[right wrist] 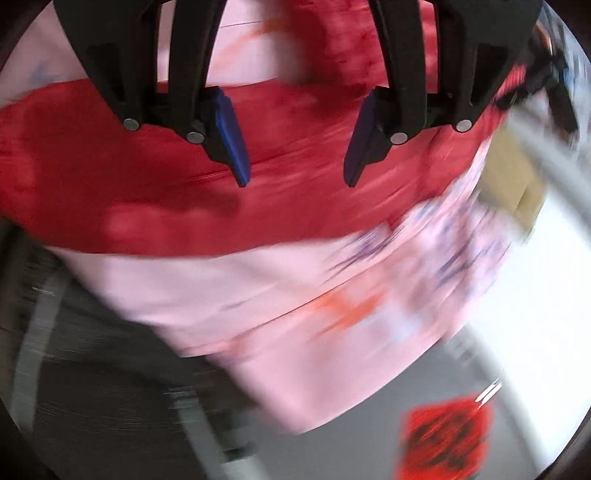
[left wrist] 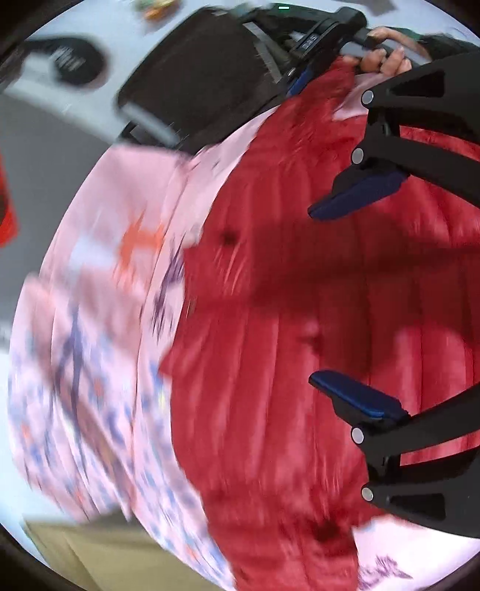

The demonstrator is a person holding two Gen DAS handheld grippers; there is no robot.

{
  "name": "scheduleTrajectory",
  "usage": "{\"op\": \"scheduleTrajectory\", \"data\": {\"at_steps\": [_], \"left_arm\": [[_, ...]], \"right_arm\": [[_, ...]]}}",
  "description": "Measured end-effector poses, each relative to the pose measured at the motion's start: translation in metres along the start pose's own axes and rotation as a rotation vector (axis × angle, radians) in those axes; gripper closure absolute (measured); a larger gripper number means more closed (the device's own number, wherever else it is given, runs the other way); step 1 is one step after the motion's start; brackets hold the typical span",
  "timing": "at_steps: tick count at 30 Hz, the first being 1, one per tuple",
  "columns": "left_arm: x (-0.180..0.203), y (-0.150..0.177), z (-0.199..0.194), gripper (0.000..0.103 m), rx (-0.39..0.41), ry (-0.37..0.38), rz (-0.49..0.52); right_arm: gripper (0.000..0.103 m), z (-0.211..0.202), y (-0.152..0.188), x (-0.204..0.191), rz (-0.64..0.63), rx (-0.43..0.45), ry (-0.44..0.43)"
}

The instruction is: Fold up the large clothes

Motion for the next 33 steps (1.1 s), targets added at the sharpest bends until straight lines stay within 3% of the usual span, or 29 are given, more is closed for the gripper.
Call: {"op": "scheduleTrajectory", "data": {"at_steps": [3,6,9,12,14,16,20,22,27,29,30,33], "left_arm": [[0.010,0.007,0.022,0.019,0.001,-0.027,0.018],[-0.011,0.018,0.053,0.019,-0.061,-0.041,-0.060],[-0.037,0.024,0.051,0.019,-0.061,-0.036,-0.094],[-0.058,0.023,0.036,0.019,-0.032,-0.043,-0.106],[-0.072,0.023,0.029,0.019,-0.029,-0.039,-0.139],[-0.083,0.024,0.015,0.019,-0.028,-0.011,-0.193],[-0.086,0.031,-0.009,0.018,0.024,-0.022,-0.203],[-0.086,0.042,-0.013,0.010,0.026,-0.055,-0.202],[-0.081,0.058,0.001,0.003,0.000,-0.182,-0.112],[-0.078,0.061,0.008,0.003,-0.004,-0.246,-0.054],[-0.077,0.063,0.009,0.003,-0.005,-0.271,-0.031],[-0.080,0.065,0.010,0.003,-0.008,-0.285,-0.021]], "right_arm": [[0.042,0.031,0.024,-0.050,-0.178,-0.103,-0.101],[0.042,0.051,0.048,-0.057,-0.258,-0.203,-0.077],[0.042,0.052,0.062,-0.029,-0.208,-0.271,-0.041],[0.049,0.043,0.066,-0.013,-0.159,-0.279,-0.081],[0.046,0.034,0.068,-0.005,-0.143,-0.275,-0.069],[0.043,0.011,0.069,0.017,-0.113,-0.237,0.038],[0.040,-0.046,0.067,0.058,0.068,-0.099,0.097],[0.035,-0.070,0.073,0.084,0.181,-0.035,0.153],[0.035,-0.131,0.095,0.146,0.463,0.100,0.299],[0.024,-0.155,0.105,0.165,0.534,0.147,0.372],[0.011,-0.163,0.110,0.173,0.562,0.169,0.416],[0.009,-0.162,0.115,0.188,0.602,0.169,0.427]]}}
Point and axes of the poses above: each gripper's, at about its wrist camera, not at the fingertips, and z roughly the way its jaws point, x to its right, y to its underside, the point moved 8 cm from there along z, roughly the way its jaws point, and after that the axes turned 13 degrees about -z, right-handed, at the moved point
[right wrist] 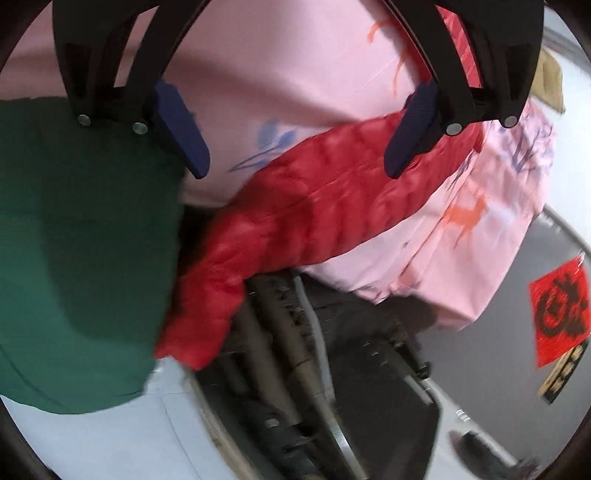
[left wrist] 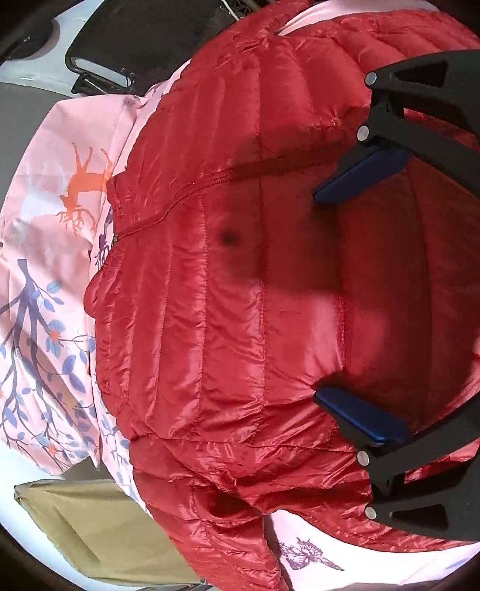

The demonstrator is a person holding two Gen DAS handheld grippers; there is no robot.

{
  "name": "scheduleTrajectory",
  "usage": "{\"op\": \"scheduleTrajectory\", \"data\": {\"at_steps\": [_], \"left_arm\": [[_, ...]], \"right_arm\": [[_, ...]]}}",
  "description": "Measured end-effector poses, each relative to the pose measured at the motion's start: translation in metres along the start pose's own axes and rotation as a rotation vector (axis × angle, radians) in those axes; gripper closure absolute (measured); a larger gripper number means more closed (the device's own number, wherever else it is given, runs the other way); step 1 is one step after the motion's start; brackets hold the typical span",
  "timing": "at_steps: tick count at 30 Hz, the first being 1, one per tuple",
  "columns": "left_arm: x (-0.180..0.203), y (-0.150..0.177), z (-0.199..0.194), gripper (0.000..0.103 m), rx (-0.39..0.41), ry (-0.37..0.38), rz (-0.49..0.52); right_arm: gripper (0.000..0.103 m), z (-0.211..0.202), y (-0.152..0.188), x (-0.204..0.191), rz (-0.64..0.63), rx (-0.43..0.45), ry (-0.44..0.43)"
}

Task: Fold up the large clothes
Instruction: 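Grasp the sleeve cuff with the right tool and lift it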

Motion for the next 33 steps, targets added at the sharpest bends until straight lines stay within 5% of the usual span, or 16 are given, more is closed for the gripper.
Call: {"op": "scheduleTrajectory", "data": {"at_steps": [9,11,14,15,19,25,33], "left_arm": [[-0.001,0.001,-0.001,0.003,0.001,-0.002,-0.001],[-0.001,0.001,0.000,0.003,0.001,-0.003,0.000],[-0.002,0.001,0.000,0.003,0.000,-0.002,-0.001],[-0.003,0.000,0.000,0.003,0.001,-0.002,-0.001],[-0.002,0.001,0.000,0.003,0.000,-0.006,0.001],[-0.001,0.001,0.000,0.003,0.000,-0.021,0.009],[-0.002,0.001,0.000,0.003,0.001,-0.022,0.009]], "right_arm": [[0.010,0.039,-0.017,0.020,0.127,-0.024,0.166],[0.020,0.049,-0.022,0.022,0.136,-0.032,0.197],[0.051,0.062,-0.024,0.029,0.136,-0.026,0.246],[0.070,0.065,-0.023,0.030,0.120,-0.007,0.241],[0.087,0.062,-0.032,0.020,0.077,0.052,0.156],[0.087,0.031,-0.042,-0.062,-0.182,0.203,0.064],[0.086,0.041,-0.006,-0.223,-0.546,0.149,-0.119]]}}
Point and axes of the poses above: each gripper's, at about its wrist camera, not at the fingertips, and z roughly the way its jaws point, x to its right, y to its underside, the point moved 8 cm from there along z, roughly the way its jaws point, and after that the axes turned 13 degrees about -z, right-handed, at the moved point
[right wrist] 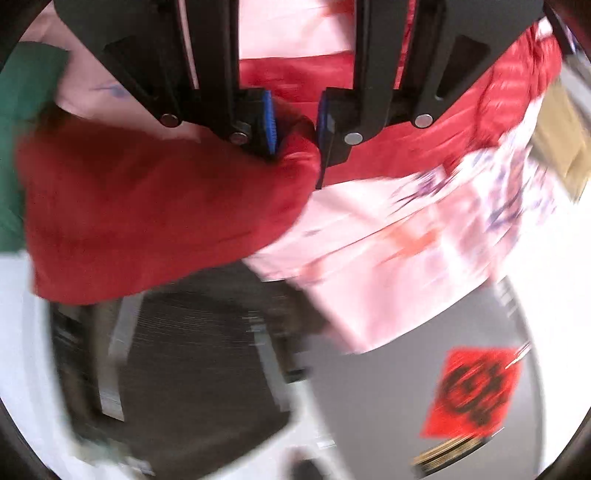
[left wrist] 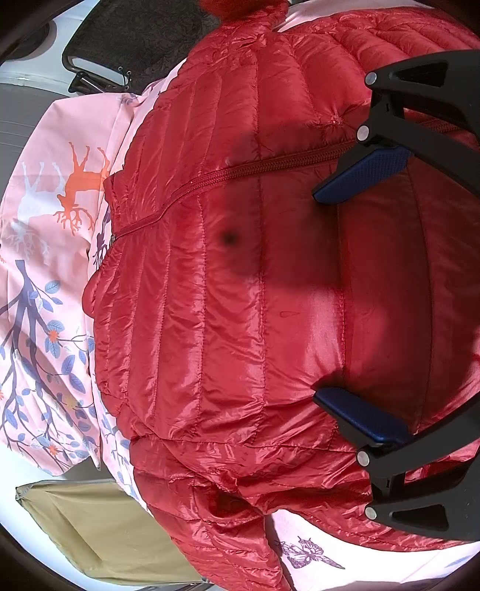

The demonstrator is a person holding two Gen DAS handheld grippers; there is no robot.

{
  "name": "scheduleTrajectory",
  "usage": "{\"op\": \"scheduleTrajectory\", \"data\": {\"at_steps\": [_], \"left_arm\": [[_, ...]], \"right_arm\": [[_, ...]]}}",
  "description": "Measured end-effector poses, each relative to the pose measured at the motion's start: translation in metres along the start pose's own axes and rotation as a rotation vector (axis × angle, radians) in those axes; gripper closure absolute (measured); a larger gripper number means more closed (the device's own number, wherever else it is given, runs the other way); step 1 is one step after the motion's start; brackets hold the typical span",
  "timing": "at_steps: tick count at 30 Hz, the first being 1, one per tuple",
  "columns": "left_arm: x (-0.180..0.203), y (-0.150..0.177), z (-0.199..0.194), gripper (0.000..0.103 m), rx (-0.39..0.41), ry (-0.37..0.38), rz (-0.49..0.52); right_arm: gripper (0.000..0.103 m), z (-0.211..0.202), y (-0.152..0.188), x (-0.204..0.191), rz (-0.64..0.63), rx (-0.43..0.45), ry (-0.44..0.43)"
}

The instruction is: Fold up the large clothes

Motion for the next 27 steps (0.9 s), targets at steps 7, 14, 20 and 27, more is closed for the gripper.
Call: {"op": "scheduleTrajectory", "data": {"at_steps": [7,14,20,27], "left_arm": [[0.001,0.000,0.000,0.003,0.000,0.001,-0.002],[0.001,0.000,0.000,0.003,-0.001,0.001,-0.002],[0.001,0.000,0.000,0.003,-0.001,0.001,-0.003],[0.004,-0.001,-0.001,0.003,0.003,0.017,-0.007]], "right_arm": [[0.085,0.014,0.031,-0.122,-0.264,-0.088,-0.181],[0.077,0.049,0.103,-0.163,-0.444,-0.288,-0.267],[0.025,0.012,0.098,-0.177,-0.456,-0.238,-0.447],[0.009,-0.050,0.052,-0.150,-0.305,-0.032,-0.589]]}}
Point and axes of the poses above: each gripper's, at about its wrist camera, not at the fingertips, and z roughly the way its jaws point, x to its right, y to its underside, the point moved 8 cm from there along z, roughly the way its jaws point, and after that the axes turned 13 degrees about -z, right-handed, at the moved point
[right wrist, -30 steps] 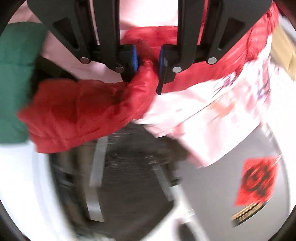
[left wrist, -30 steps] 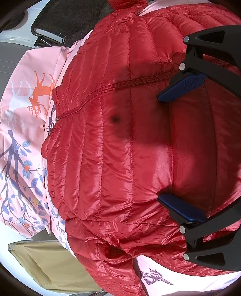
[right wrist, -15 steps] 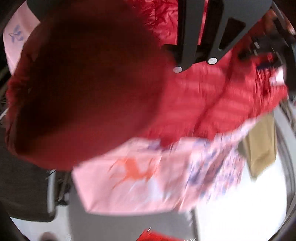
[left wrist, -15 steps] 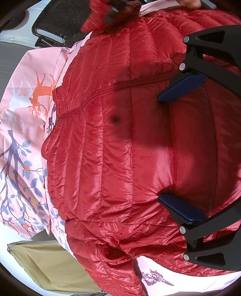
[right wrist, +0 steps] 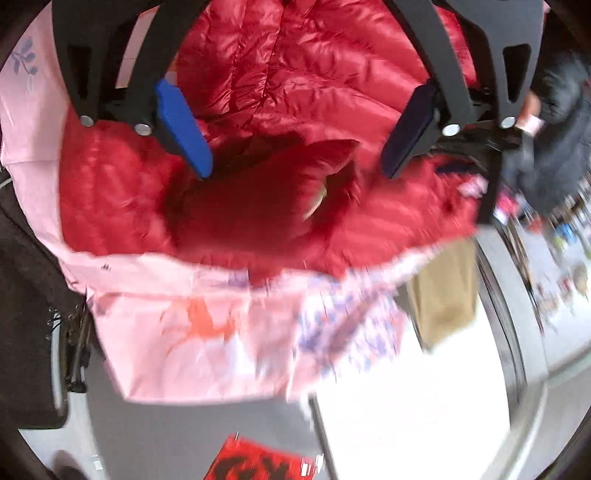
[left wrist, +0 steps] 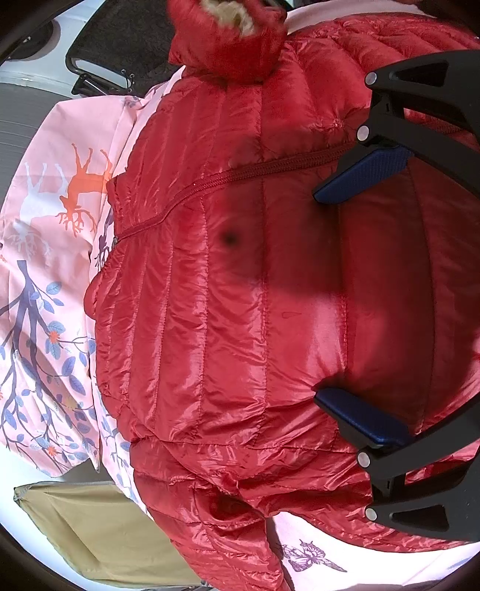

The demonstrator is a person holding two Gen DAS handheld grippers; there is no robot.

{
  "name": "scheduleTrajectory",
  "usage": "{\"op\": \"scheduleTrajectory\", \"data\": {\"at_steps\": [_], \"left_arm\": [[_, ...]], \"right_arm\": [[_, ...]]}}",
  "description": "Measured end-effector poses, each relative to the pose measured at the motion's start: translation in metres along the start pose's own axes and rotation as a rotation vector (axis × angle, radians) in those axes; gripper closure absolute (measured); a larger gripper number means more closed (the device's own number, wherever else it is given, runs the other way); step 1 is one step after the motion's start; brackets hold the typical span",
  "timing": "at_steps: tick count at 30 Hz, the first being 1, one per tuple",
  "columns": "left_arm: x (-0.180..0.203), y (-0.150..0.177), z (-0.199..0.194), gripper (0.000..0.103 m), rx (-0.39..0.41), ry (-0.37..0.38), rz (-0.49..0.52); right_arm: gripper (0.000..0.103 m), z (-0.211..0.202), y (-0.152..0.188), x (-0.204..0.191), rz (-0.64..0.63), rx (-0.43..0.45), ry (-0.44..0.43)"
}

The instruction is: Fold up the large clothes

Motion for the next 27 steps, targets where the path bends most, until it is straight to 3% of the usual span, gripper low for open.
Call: {"op": "scheduleTrajectory", "data": {"at_steps": [1,3,5,7,9,11,14,16,18,21,24,26,27], "left_arm": [[0.002,0.000,-0.001,0.003,0.001,0.011,0.002],[0.012,0.000,-0.009,0.003,0.014,0.061,0.021],[0.025,0.000,-0.017,0.003,0.018,0.126,0.045],[0.048,0.000,-0.025,0.003,-0.015,0.219,0.074],[0.074,-0.005,-0.029,0.003,-0.050,0.299,0.076],[0.099,-0.012,-0.027,0.003,-0.095,0.349,0.098],[0.130,-0.024,-0.010,0.003,-0.141,0.349,0.130],[0.143,-0.032,0.003,0.003,-0.160,0.340,0.122],[0.149,-0.039,0.016,0.003,-0.179,0.338,0.092],[0.167,-0.050,0.033,0.003,-0.214,0.380,0.036],[0.182,-0.055,0.039,0.005,-0.227,0.424,0.023],[0.189,-0.053,0.042,0.020,-0.233,0.431,0.033],[0.197,-0.051,0.046,0.035,-0.236,0.423,0.044]], "right_arm": [[0.009,-0.009,-0.003,0.005,0.049,0.040,-0.039],[0.009,-0.020,-0.001,0.025,0.121,0.069,-0.028],[0.013,-0.021,0.004,0.055,0.185,0.046,0.112],[0.033,-0.020,0.025,0.077,0.221,-0.013,0.211],[0.042,-0.012,0.042,0.092,0.257,-0.061,0.248],[0.043,-0.008,0.050,0.107,0.311,-0.065,0.252],[0.042,-0.021,0.057,0.122,0.414,0.040,0.147],[0.014,-0.034,0.055,0.129,0.501,0.192,0.047],[0.008,-0.043,0.053,0.137,0.589,0.278,0.032],[0.008,-0.048,0.053,0.144,0.600,0.257,0.042],[0.008,-0.051,0.052,0.148,0.585,0.238,0.111],[0.008,-0.056,0.051,0.151,0.589,0.238,0.127],[0.008,-0.056,0.051,0.152,0.593,0.242,0.127]]}}
Point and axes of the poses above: each gripper's, at about its wrist camera, not at the fingertips, and z roughly the way its jaws point, x to its right, y to its underside, the point moved 8 cm from there along z, roughly the way its jaws point, and after that the axes turned 13 degrees about -z, right-handed, at the moved point
